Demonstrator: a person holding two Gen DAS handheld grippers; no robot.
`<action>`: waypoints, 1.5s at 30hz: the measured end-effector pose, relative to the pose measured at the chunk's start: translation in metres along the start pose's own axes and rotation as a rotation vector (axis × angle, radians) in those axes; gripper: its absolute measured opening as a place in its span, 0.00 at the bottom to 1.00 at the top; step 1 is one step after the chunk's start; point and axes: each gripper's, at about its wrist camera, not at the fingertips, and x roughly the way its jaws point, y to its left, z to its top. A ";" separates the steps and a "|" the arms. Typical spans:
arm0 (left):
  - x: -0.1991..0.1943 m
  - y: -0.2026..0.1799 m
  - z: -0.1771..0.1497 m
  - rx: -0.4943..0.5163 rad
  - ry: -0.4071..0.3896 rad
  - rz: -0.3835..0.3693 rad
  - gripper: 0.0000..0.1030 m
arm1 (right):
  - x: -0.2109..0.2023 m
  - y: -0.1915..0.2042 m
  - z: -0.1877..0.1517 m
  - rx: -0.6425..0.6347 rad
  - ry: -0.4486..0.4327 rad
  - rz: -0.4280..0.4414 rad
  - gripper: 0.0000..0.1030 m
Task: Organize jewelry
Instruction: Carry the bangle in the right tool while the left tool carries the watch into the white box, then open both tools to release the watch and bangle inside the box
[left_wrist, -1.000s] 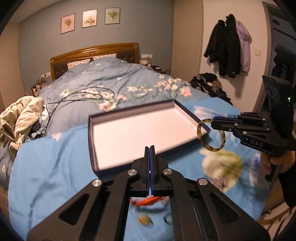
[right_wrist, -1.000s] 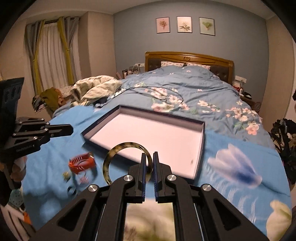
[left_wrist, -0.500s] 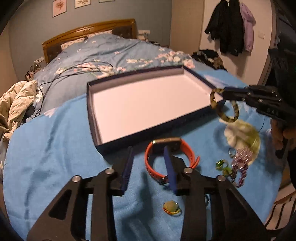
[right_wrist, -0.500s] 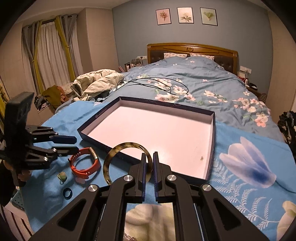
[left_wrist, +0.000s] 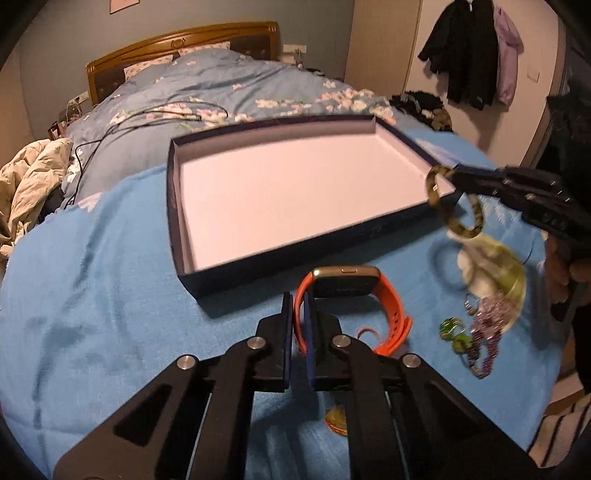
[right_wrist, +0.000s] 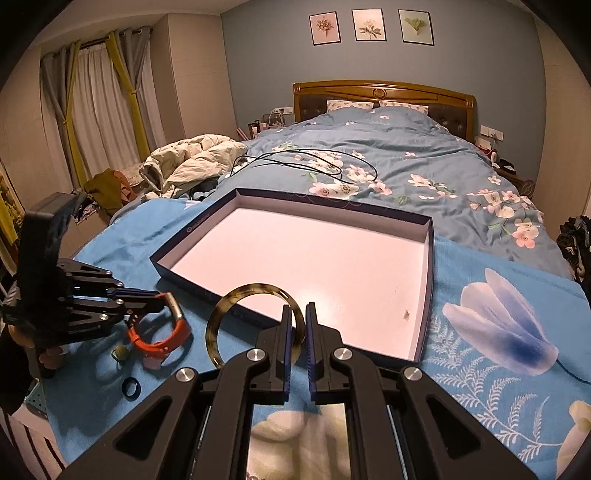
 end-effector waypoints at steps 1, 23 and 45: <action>-0.005 0.002 0.003 -0.009 -0.016 -0.010 0.06 | 0.001 -0.001 0.002 0.000 -0.003 0.001 0.05; 0.030 0.030 0.126 -0.150 -0.117 0.085 0.07 | 0.077 -0.032 0.074 -0.014 0.032 -0.121 0.05; 0.130 0.053 0.171 -0.239 0.043 0.142 0.10 | 0.140 -0.053 0.099 -0.008 0.187 -0.219 0.08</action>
